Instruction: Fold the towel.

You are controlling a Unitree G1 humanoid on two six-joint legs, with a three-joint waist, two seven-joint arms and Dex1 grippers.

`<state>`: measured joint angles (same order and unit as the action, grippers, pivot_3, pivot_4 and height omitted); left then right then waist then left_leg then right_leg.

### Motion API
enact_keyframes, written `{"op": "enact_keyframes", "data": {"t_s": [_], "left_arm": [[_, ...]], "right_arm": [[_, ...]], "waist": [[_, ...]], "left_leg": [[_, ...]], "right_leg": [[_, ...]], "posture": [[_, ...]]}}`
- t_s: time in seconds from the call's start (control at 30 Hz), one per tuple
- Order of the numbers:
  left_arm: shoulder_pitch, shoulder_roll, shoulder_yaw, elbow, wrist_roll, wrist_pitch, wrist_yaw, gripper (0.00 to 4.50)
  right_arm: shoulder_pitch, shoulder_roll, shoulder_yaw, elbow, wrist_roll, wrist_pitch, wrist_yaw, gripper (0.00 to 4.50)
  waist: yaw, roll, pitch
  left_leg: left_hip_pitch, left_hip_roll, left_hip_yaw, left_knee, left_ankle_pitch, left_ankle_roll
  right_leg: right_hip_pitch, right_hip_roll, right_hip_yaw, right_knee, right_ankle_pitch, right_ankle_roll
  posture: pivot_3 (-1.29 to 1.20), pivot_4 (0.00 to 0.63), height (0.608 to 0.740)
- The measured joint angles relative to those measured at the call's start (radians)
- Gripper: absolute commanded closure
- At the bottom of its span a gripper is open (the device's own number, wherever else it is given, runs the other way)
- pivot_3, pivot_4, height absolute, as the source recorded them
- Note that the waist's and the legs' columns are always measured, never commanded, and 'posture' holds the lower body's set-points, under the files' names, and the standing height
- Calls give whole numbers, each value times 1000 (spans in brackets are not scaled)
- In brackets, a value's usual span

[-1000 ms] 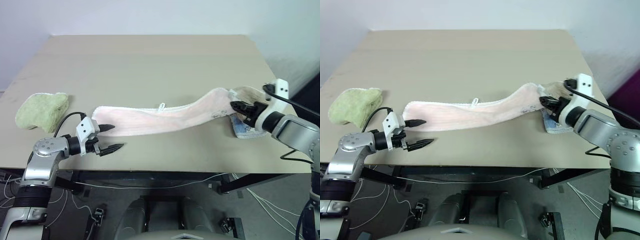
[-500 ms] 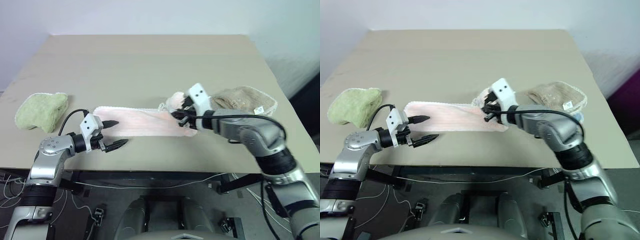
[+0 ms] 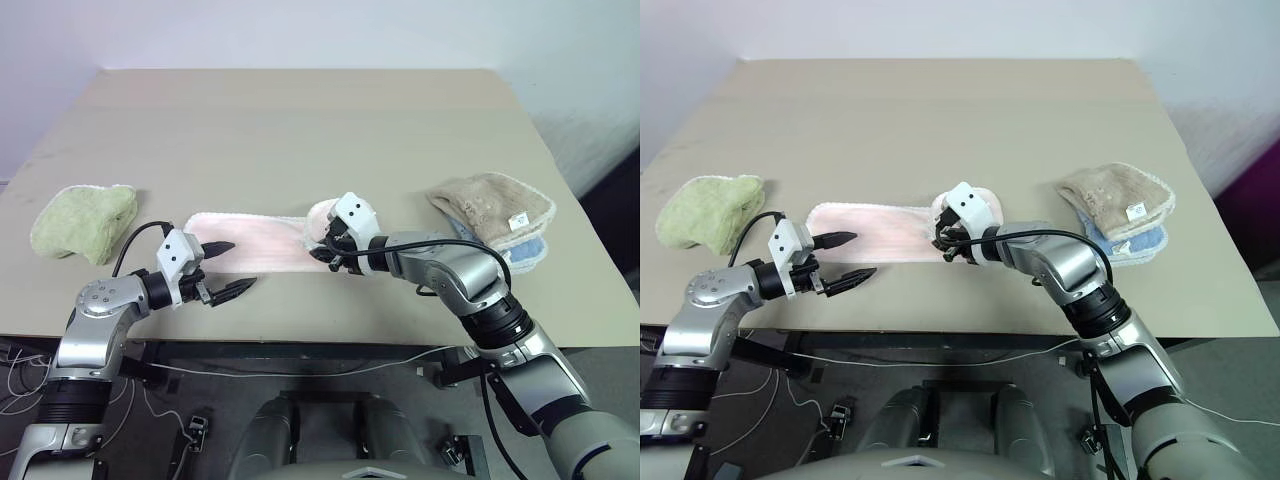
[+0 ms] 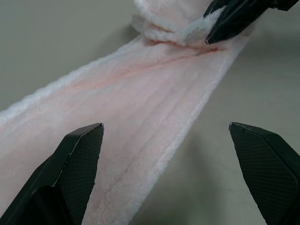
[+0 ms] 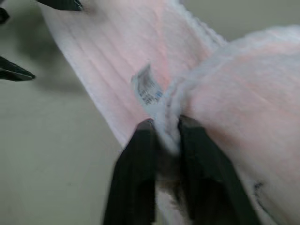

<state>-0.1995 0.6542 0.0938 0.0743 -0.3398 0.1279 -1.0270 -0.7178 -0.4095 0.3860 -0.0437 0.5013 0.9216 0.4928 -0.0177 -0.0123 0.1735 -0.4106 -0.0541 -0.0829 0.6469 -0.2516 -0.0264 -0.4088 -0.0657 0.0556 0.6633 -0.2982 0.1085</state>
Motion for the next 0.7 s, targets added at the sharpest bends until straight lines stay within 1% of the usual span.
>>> {"op": "enact_keyframes", "data": {"t_s": [0.1, 0.2, 0.3, 0.37, 0.43, 0.5, 0.6, 0.7], "left_arm": [[0, 0, 0, 0, 0, 0, 4, 0], [0, 0, 1, 0, -5, 1, 6, 0], [3, -9, 24, -4, -35, 19, 27, 0], [11, -16, 63, -16, -65, 42, 58, 0], [20, -30, 114, -41, -96, 69, 101, 0], [38, -47, 154, -68, -132, 111, 145, 0], [71, -99, 179, -137, -200, 185, 212, 0], [113, -147, 209, -210, -271, 262, 290, 0]], "right_arm": [[5, 0, -22, -14, -6, 8, 22, 1733], [15, 3, -62, -58, -4, 9, 34, 788], [25, 1, -145, -125, 29, 10, 46, 788], [24, -9, -215, -155, 57, 11, 59, 788], [21, -37, -272, -150, 60, 6, 66, 1191], [19, -52, -282, -104, 22, -53, 81, 1735], [21, -35, -246, 25, -67, -192, 118, 2835], [31, 21, -164, 167, -163, -346, 160, 3848]], "waist": [[0, 0, 0], [0, 0, 0], [1, 0, 0], [1, 0, 0], [1, 0, 0], [1, 0, 0], [-4, 0, 0], [-10, 0, 0]], "left_leg": [[0, 0, 0, 0, 0, 0], [0, 0, 0, 0, 0, 0], [0, 0, 0, 0, 0, 0], [0, 0, 0, 0, 0, 0], [0, 0, 0, 0, 0, 0], [0, 0, 0, 0, 0, 0], [1, 0, 0, 0, 0, 0], [1, 0, 0, -1, 0, 0]], "right_leg": [[0, 0, 0, 0, 0, 0], [0, 0, 0, 0, 0, 0], [0, 0, 0, 0, 0, 0], [0, 0, 0, 0, 0, 0], [1, 0, 0, 0, 0, 0], [1, 0, 0, 0, 0, 0], [0, 0, 0, 0, 0, 0], [0, 1, 0, 0, 0, 0]], "posture": [[0, 150, 740], [0, 150, 740], [0, 150, 740], [0, 150, 740], [0, 150, 740], [0, 150, 740], [0, 150, 740], [0, 150, 740]]}}
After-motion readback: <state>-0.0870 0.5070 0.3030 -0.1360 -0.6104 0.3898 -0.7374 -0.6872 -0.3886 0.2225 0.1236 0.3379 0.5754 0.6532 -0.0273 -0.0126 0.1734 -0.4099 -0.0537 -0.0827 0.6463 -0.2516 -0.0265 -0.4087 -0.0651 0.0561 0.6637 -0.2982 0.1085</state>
